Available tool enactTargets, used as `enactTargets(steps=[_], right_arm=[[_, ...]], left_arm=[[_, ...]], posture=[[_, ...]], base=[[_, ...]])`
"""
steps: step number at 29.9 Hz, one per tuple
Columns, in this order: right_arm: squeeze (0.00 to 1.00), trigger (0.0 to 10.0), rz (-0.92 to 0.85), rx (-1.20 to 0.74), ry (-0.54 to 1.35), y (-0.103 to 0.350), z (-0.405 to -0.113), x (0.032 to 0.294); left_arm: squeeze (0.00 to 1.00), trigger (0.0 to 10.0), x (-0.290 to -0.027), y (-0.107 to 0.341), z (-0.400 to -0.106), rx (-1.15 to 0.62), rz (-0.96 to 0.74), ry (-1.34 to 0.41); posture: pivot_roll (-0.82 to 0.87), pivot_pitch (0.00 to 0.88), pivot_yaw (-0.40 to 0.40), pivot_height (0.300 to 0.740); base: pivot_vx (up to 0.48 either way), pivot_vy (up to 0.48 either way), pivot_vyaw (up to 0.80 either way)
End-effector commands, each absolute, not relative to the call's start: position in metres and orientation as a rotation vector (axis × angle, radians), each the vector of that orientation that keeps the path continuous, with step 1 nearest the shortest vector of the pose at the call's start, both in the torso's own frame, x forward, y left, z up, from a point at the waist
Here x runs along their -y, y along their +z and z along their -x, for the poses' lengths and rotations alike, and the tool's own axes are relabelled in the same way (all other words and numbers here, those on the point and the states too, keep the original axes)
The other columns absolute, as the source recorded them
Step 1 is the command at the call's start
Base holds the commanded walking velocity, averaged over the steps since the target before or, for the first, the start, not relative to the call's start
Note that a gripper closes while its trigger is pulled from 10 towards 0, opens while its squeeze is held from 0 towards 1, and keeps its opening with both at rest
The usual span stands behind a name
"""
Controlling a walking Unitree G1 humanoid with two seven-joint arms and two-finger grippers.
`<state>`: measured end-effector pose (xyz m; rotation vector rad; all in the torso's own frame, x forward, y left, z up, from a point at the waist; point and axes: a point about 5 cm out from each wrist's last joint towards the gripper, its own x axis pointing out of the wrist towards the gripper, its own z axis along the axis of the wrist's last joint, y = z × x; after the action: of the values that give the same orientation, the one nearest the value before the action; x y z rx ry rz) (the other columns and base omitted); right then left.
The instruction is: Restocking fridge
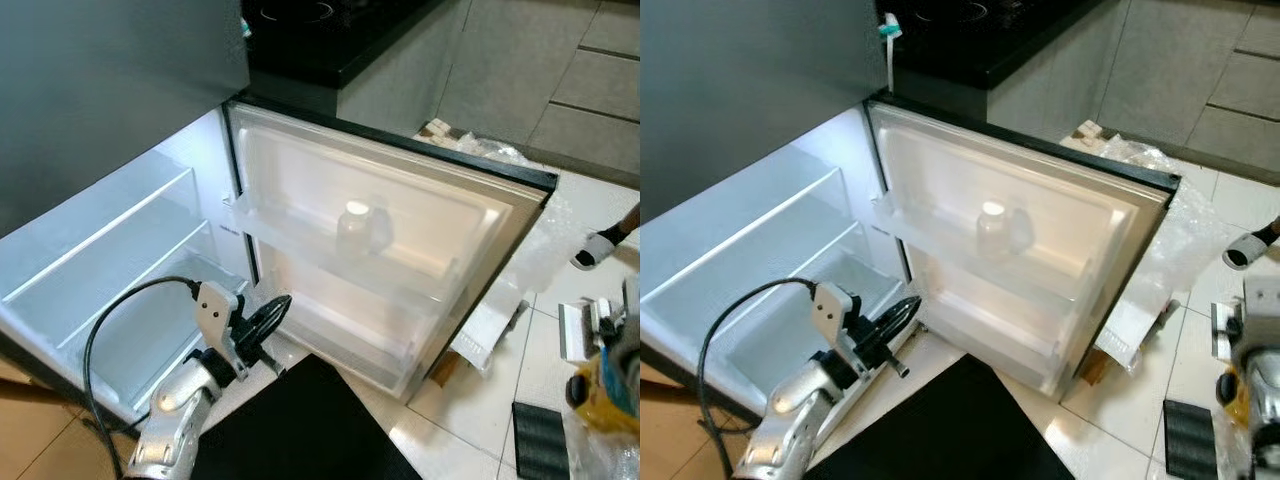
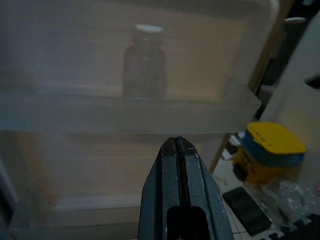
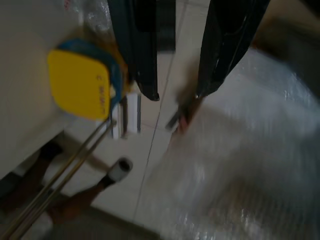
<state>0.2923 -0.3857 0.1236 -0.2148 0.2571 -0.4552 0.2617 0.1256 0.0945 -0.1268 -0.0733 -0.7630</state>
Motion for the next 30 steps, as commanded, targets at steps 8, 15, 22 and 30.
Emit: enactTargets(steps=[8,15,22,30], right_arm=[[0.0,10.0,0.116,-0.213,-0.512,0.14,-0.313,0.378],[0.0,10.0,0.146,-0.182,-0.443,0.156,-0.335,0.358],[0.0,10.0,0.2,-0.189,-0.398,0.157,-0.348,0.34],[0.0,10.0,0.158,-0.154,-0.271,0.158,-0.356,0.322]], left_arm=[[0.0,10.0,-0.134,0.093,-0.257,0.053,0.116,-0.753],[0.0,10.0,-0.137,0.095,-0.257,0.055,0.114,-0.735],[0.0,10.0,-0.134,0.096,-0.259,0.056,0.117,-0.741],[0.0,10.0,-0.133,0.097,-0.259,0.054,0.117,-0.747]], posture=[[-0.05,0.148,0.035,0.74],[-0.04,0.147,0.035,0.74],[-0.05,0.144,0.042,0.74],[-0.04,0.143,0.044,0.74]], base=[[0.0,0.0,0.0],[0.0,0.0,0.0],[0.0,0.0,0.0],[0.0,0.0,0.0]])
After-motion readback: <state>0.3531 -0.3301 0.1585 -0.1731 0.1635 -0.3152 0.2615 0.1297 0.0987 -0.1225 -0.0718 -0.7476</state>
